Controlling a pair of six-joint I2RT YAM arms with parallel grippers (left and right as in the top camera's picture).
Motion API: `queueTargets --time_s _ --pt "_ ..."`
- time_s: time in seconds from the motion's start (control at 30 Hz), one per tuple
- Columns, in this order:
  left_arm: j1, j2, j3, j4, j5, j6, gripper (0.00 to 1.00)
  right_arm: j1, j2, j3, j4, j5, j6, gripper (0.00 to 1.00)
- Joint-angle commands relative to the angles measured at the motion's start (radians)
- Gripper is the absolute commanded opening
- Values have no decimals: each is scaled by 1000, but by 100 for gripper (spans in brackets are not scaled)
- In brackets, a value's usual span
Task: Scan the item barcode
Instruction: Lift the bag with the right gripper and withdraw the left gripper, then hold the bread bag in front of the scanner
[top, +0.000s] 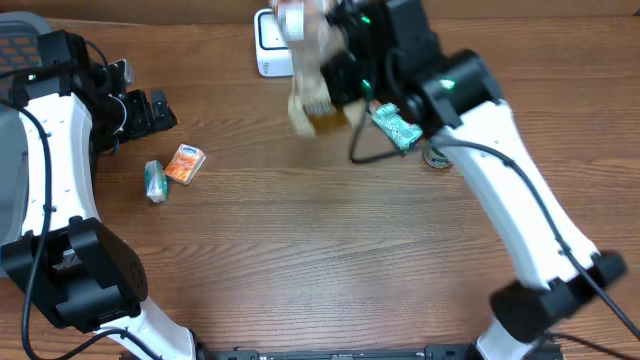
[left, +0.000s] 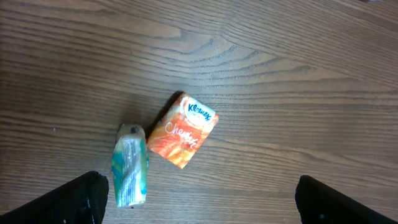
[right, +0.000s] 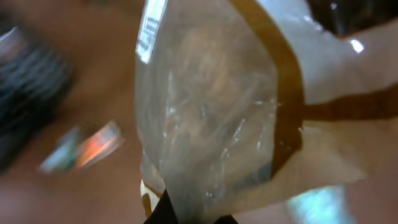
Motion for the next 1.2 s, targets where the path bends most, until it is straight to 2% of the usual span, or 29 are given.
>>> queueTargets --time_s 0.0,0.17,0.23,0.43,0.6,0.83,0.97,1.17 --pt "2 -8 15 0 -3 18 100 40 116 36 151 457 -167 4" --pt "2 -8 15 0 -3 18 100 60 243 36 383 669 -412 4" --pt "2 -8 15 0 -3 18 99 61 285 36 439 675 -581 4" --pt "2 -8 15 0 -3 18 100 61 388 36 665 676 -902 4" --pt "2 -8 15 0 -3 18 99 61 474 36 790 675 -1070 4" --pt "2 -8 15 0 -3 18 99 61 589 36 916 676 -1249 4" --pt "2 -8 15 0 -3 18 100 58 625 36 979 682 -1269 4" --pt "2 -8 15 0 -3 18 100 52 630 36 981 674 -1268 4"
